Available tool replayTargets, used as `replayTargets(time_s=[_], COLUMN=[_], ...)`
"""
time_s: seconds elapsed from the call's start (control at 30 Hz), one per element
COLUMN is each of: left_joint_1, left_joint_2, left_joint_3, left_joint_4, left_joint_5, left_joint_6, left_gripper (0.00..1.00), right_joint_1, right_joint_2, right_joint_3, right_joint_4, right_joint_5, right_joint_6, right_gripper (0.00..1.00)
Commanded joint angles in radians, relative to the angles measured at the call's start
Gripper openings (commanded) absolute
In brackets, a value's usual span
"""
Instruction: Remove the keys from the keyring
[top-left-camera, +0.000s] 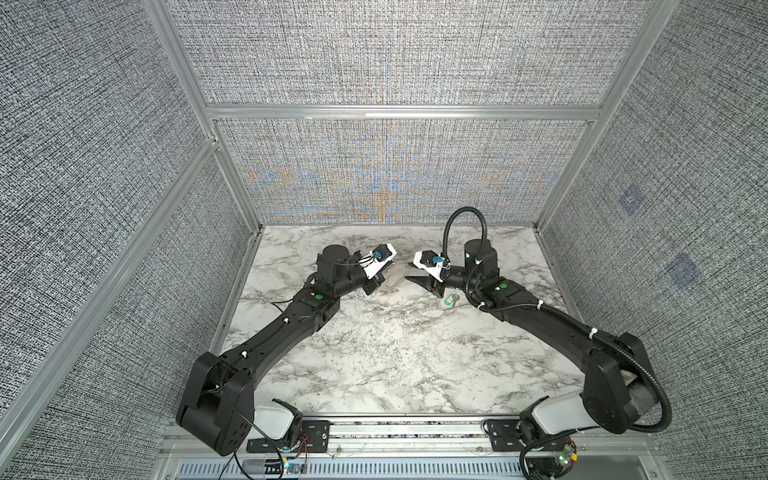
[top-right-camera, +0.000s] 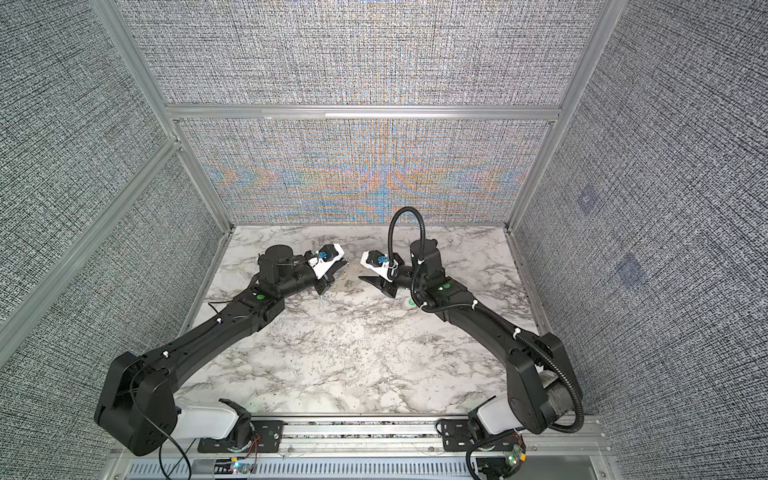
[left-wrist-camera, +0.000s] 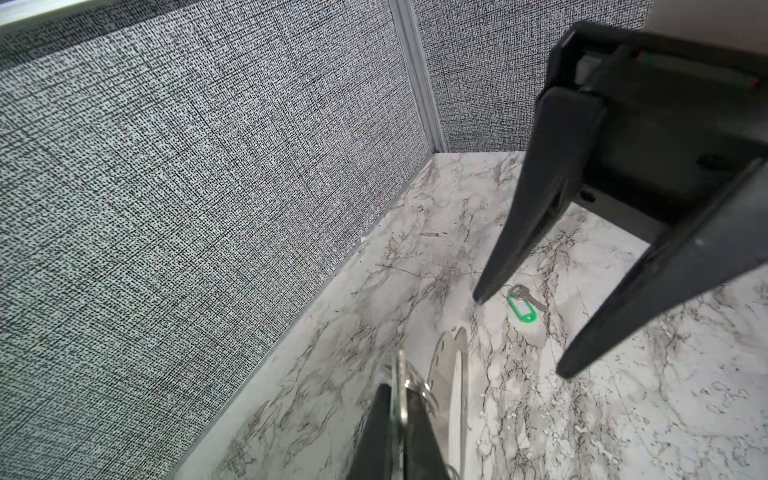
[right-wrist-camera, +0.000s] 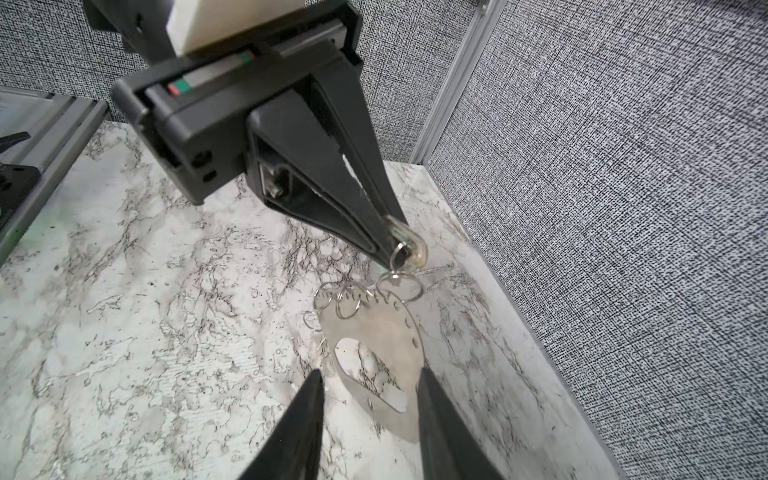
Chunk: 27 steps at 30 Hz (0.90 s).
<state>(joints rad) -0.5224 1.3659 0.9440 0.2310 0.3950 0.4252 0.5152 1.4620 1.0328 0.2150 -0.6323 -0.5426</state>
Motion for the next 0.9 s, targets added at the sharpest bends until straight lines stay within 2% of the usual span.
replayTargets(time_s=[0.0, 0.3, 0.5, 0.87], left_joint_1=[-0.002, -0.009, -0.015, -0.018], left_joint_2=[0.002, 0.002, 0.001, 0.015], left_joint_3=[0.009, 0.018, 0.022, 0.048], left_joint_4=[0.020, 0.020, 0.016, -0.005], left_joint_5=[-0.025, -0.047, -0.069, -0.103], left_joint_6=[-0.032, -0.078, -0.094, -0.116], left_gripper=[0.00, 0.00, 0.00, 0.00], right_joint_1=[0.025, 0.089, 0.134, 0.177], right_joint_2=[0.000, 0.038, 0.051, 0.025], right_joint_3=[0.001, -0.023, -0.035, -0.091], right_joint_4=[0.086, 0.216, 0.265, 0.316], right_joint_5=[0.033, 0.140, 0.284, 0.392], right_joint_6=[0.052, 0.169, 0.183, 0.183], right_gripper=[0.37, 0.30, 0.30, 0.28])
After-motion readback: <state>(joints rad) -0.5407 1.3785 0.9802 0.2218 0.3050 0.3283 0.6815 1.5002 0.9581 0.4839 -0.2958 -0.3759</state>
